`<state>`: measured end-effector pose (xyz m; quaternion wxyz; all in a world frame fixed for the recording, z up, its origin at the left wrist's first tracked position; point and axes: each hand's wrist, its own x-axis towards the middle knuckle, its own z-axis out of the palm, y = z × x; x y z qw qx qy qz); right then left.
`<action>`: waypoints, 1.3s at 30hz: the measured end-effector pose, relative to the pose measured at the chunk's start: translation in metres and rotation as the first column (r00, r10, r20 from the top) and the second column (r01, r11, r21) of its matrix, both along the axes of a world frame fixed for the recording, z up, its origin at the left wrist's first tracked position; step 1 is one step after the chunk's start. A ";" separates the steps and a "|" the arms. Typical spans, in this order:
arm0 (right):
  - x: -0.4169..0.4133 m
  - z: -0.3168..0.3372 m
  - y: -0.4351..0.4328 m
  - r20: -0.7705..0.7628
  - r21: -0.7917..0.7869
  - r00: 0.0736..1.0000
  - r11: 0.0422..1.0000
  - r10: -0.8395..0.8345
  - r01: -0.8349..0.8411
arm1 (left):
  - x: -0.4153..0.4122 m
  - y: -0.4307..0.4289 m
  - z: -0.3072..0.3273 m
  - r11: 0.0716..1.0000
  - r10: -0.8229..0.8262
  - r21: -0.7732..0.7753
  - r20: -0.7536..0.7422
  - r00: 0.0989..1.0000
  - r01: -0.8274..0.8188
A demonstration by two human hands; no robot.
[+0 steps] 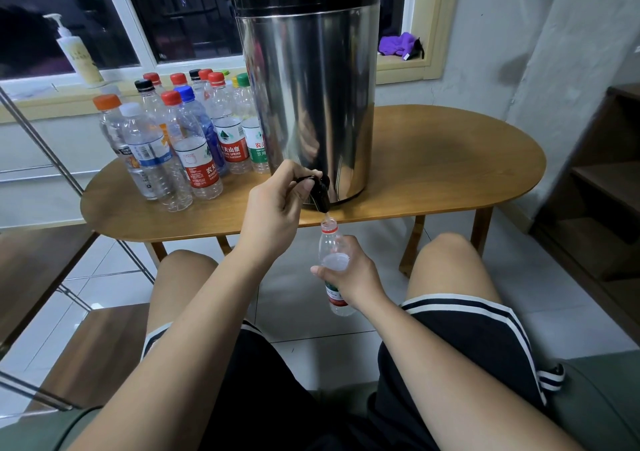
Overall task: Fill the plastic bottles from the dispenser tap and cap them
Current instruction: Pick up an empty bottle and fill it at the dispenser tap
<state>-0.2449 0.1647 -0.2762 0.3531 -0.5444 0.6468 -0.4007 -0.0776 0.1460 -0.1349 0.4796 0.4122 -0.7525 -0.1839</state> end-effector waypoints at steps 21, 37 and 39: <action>0.000 -0.002 -0.001 -0.011 0.002 1.000 1.000 0.013 -0.013 | 0.000 0.001 0.001 1.000 -0.002 0.029 -0.019 1.000 0.003; -0.001 -0.004 -0.003 -0.008 0.015 1.000 1.000 0.009 -0.009 | -0.001 0.003 0.003 1.000 0.007 0.017 -0.014 1.000 -0.007; -0.001 -0.004 -0.003 -0.014 0.017 1.000 1.000 0.014 -0.013 | -0.001 0.004 0.004 1.000 0.008 0.019 -0.008 1.000 -0.008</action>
